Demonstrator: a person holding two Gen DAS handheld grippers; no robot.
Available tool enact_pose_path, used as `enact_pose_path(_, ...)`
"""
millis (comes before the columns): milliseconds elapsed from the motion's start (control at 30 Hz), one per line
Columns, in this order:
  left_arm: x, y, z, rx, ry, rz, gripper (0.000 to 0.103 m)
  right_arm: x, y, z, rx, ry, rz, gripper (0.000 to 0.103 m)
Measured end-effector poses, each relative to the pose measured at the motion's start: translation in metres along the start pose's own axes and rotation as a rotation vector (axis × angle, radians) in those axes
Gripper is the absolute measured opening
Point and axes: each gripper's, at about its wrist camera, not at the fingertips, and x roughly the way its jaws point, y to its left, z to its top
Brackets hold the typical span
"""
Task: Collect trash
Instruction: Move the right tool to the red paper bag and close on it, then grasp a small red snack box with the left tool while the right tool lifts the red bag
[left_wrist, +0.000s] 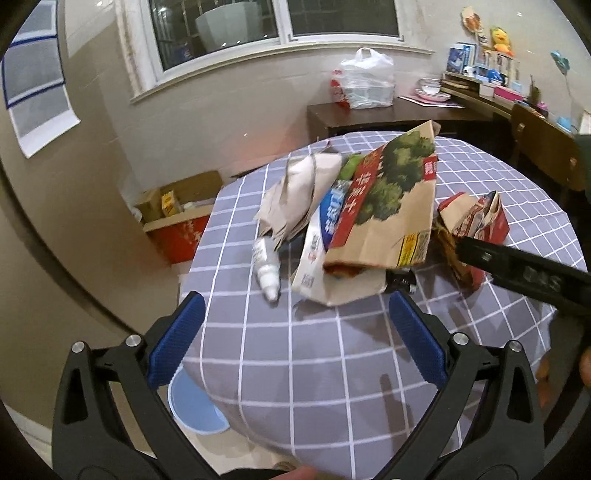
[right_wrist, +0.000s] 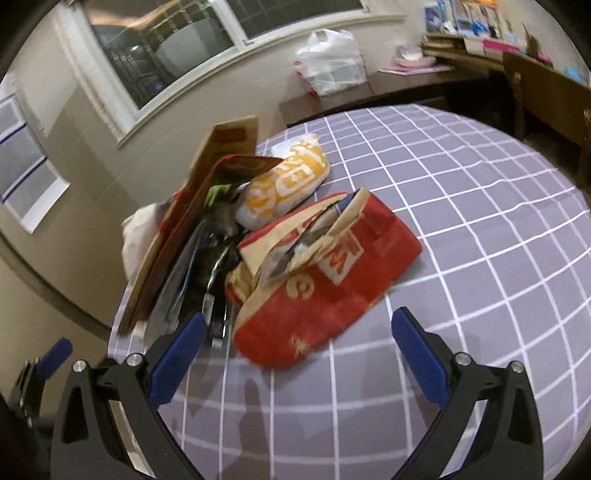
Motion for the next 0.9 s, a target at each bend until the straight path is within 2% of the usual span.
enact_pose_path(67, 0.003, -0.007, 0.005, 0.026, -0.006, -0.014, 0.098, 0.009, -0.002, 0.006, 0.023, -0.005, -0.013, 0.099)
enact_pose_path(233, 0.009, -0.03, 0.015, 0.071, -0.017, -0.023, 0.098, 0.017, -0.001, 0.015, -0.019, -0.017, -0.053, 0.099)
enact_pose_path(333, 0.015, -0.043, 0.025, 0.092, -0.028, -0.035, 0.097, 0.017, -0.005, 0.018, -0.026, -0.021, -0.048, 0.098)
enact_pose_path(400, 0.021, -0.051, 0.032, 0.116, -0.034, -0.019, 0.093, 0.015, -0.01, 0.018, -0.031, -0.022, -0.048, 0.093)
enact_pose_path(533, 0.034, -0.06, 0.042, 0.122, -0.002, -0.053, 0.071, 0.01, -0.023, 0.021, -0.024, -0.024, -0.032, 0.07)
enact_pose_path(600, 0.041, -0.061, 0.046, 0.108, 0.02, -0.069, 0.05, 0.008, -0.026, 0.022, -0.024, -0.019, -0.014, 0.068)
enact_pose_path(667, 0.046, -0.06, 0.05, 0.077, 0.041, -0.075, 0.039, 0.005, -0.028, 0.022, -0.024, -0.023, -0.007, 0.064)
enact_pose_path(700, 0.046, -0.059, 0.051, 0.064, 0.036, -0.065, 0.031, 0.001, -0.029, 0.022, -0.026, -0.036, 0.012, 0.056)
enact_pose_path(733, 0.045, -0.058, 0.054, 0.057, 0.027, -0.056, 0.026, -0.002, -0.028, 0.022, -0.032, -0.049, 0.029, 0.039)
enact_pose_path(767, 0.043, -0.057, 0.056, 0.047, 0.021, -0.057, 0.021, -0.007, -0.026, 0.022, -0.042, -0.058, 0.018, 0.035)
enact_pose_path(833, 0.037, -0.053, 0.058, 0.02, 0.003, -0.062, 0.016, -0.012, -0.021, 0.024, -0.064, -0.073, 0.011, 0.025)
enact_pose_path(900, 0.031, -0.05, 0.061, 0.004, -0.012, -0.05, 0.01, -0.014, -0.023, 0.024, -0.058, -0.07, 0.022, 0.023)
